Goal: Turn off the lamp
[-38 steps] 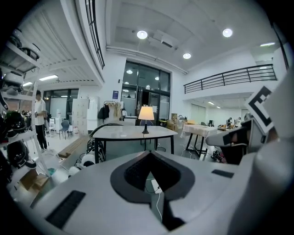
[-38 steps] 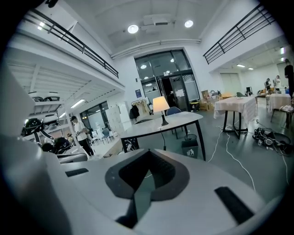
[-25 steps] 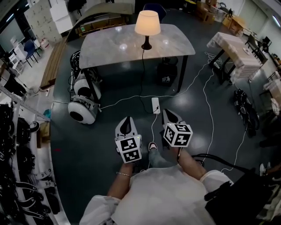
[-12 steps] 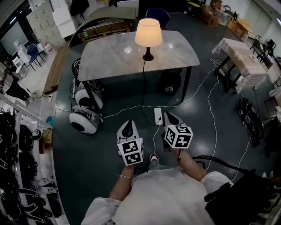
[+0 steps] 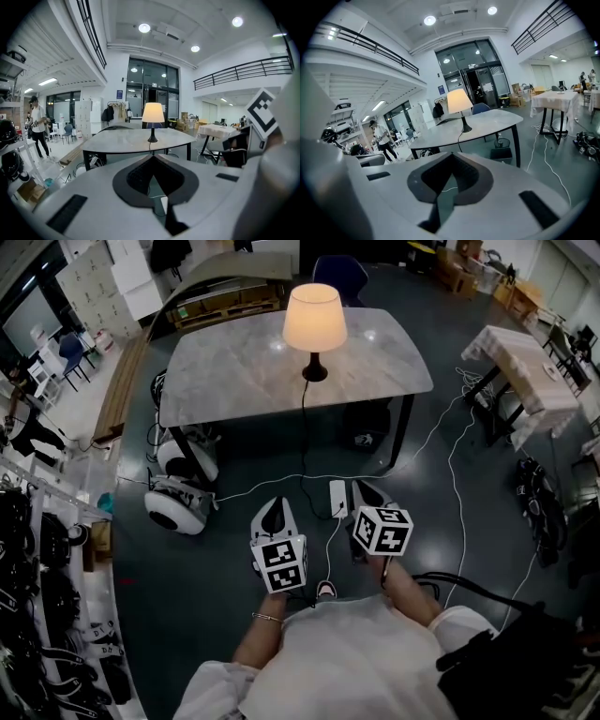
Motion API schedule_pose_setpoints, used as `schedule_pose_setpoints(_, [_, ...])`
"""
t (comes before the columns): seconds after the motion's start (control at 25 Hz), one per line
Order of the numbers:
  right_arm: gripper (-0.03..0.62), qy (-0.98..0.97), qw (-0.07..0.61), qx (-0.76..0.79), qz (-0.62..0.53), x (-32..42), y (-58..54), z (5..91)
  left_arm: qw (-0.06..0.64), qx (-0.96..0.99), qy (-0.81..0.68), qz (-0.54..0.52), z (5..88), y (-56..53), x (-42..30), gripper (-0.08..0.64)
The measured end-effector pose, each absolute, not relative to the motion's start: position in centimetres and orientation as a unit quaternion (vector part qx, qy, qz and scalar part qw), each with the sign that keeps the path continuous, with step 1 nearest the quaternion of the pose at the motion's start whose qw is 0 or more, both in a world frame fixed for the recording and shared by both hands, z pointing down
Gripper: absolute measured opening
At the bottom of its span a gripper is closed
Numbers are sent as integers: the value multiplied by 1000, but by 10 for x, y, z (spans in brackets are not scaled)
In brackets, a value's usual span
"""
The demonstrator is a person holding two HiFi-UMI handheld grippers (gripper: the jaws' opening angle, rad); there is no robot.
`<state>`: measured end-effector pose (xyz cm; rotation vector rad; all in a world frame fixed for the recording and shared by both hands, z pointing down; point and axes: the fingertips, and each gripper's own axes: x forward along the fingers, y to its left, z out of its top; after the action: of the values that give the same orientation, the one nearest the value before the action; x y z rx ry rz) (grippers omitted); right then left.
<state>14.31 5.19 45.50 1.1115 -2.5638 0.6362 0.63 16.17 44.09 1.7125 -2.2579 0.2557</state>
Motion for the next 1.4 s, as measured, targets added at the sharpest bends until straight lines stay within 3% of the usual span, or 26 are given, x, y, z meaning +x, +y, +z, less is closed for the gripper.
schedule_pose_setpoints(0.92, [-2, -869, 170, 388, 254, 132, -20, 493, 174, 600, -773, 112, 467, 79, -13, 6])
schedule_pose_setpoints(1.4, [-2, -862, 171, 406, 252, 90, -71, 487, 170, 625, -754, 108, 456, 12, -55, 6])
